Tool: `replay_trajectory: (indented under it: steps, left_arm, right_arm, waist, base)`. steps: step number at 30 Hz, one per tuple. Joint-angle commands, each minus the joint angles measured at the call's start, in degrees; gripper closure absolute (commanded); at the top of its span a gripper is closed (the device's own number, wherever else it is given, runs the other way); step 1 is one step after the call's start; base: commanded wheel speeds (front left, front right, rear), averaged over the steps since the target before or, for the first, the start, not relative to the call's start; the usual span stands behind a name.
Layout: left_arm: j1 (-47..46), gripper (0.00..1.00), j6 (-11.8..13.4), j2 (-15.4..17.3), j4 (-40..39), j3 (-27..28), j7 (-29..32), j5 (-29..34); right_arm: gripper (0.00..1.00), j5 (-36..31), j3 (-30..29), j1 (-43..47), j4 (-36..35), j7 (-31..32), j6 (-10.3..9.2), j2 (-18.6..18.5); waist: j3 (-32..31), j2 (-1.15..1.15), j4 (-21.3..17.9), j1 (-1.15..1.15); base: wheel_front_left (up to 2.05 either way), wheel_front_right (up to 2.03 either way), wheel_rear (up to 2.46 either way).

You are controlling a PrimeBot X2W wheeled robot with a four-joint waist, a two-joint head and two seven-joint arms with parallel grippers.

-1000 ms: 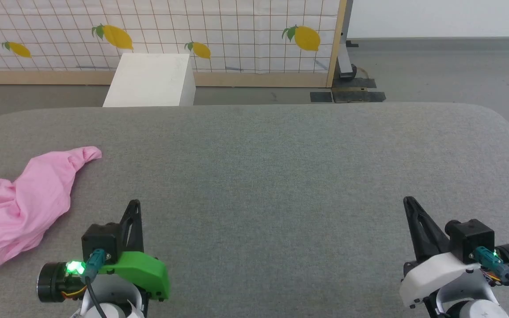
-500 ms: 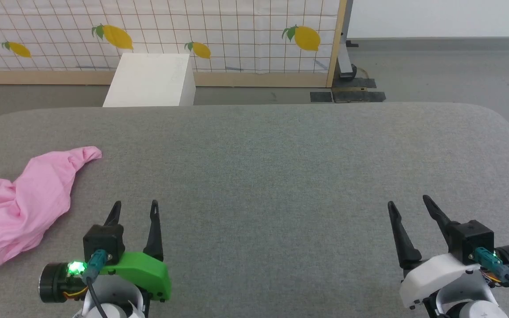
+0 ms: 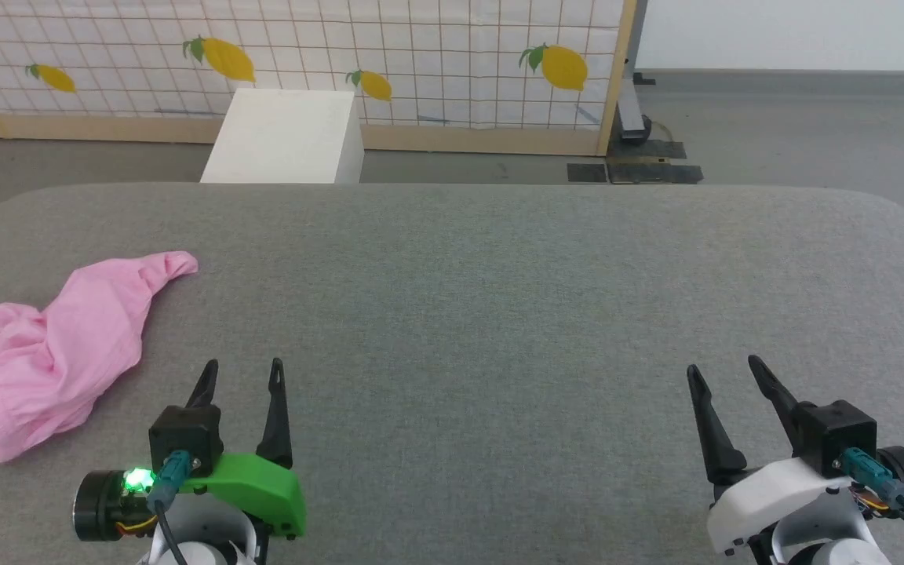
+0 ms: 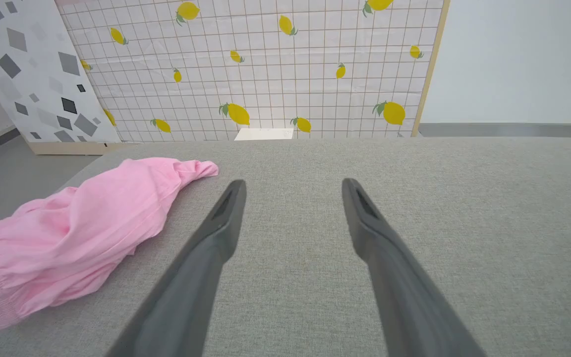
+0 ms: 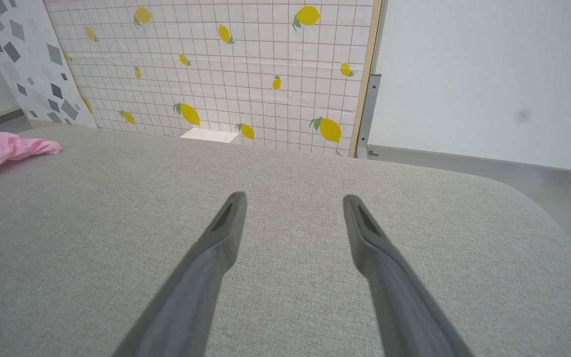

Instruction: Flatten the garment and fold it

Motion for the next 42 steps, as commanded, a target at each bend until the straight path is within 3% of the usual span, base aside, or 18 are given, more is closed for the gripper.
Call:
replay_trajectory:
  steps: [1,42]
  left_arm:
    - [0.17,0.00,0.00,-0.02,0.29,0.13,-0.68,-0.35]
    - [0.59,0.00,1.09,-0.15,2.85,0.11,-5.51,-3.01]
  right_arm:
    - [0.00,0.75,0.13,-0.10,0.44,-0.64,-0.02,0.00]
    - [0.00,3.09,2.70,-2.15,5.33,-5.49,-0.04,0.01]
  waist:
    - [0.05,0.08,0.58,0.00]
    - [2.11,0.22,19.24,0.00]
  base:
    - [0.00,0.00,0.00]
    - [-0.01,-0.01,-0.01]
